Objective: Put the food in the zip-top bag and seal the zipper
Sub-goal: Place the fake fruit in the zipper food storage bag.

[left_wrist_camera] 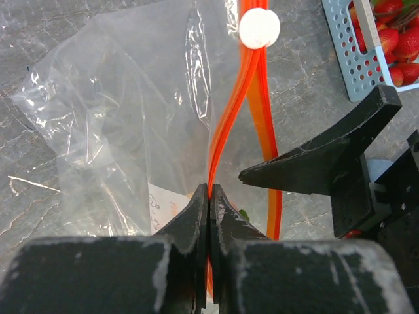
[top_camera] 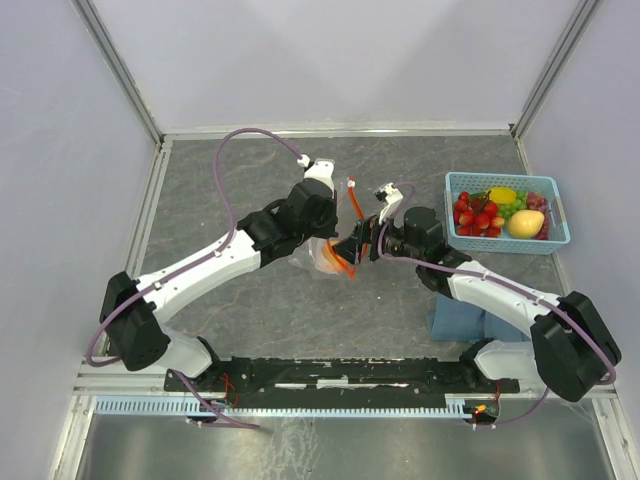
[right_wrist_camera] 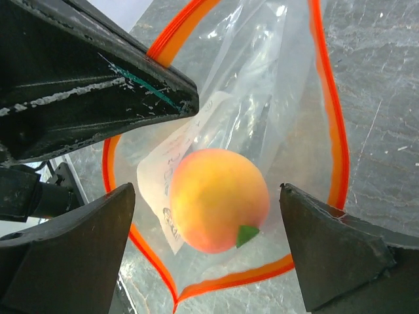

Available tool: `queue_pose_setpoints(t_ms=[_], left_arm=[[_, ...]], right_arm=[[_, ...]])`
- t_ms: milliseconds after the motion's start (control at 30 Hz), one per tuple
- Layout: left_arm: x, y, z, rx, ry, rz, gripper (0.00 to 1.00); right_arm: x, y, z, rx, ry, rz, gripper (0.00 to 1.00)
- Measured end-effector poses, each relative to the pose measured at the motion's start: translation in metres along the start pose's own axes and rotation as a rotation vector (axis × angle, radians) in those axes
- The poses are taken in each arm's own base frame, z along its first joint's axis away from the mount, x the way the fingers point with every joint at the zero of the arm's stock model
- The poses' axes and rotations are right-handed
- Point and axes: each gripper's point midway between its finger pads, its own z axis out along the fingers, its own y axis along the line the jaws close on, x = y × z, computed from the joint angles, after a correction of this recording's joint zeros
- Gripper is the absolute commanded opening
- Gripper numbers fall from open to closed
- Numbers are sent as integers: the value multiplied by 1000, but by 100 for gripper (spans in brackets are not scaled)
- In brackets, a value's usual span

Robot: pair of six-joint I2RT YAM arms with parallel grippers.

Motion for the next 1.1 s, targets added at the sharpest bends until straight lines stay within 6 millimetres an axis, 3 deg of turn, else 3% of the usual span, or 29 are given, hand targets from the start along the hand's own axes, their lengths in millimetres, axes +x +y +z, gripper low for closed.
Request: queue_pose_setpoints(t_ms=[200, 500, 600, 733, 900, 1000, 1100], left_arm=[[3, 2, 0, 24, -37, 24, 3], [-3, 1, -3, 42, -75, 33, 3], [-5, 1, -6, 51, -90, 31, 3], [-7, -1, -11, 74, -101, 30, 3], [-7, -3, -12, 87, -110, 40, 3], [-7, -2, -12, 86, -111, 45, 3], [-9, 0, -12, 73, -118, 47, 3]], right_arm=[[-5, 4, -14, 32, 28, -13, 100], [-52, -2, -46, 212, -28, -121, 90], [-57, -13, -46, 278, -16, -138, 89], [-45, -31, -29, 331, 52, -119, 83], [-22, -53, -6, 389, 164, -88, 61], [-24, -62, 4, 436, 194, -88, 38], [-34, -68, 4, 494, 187, -109, 22]])
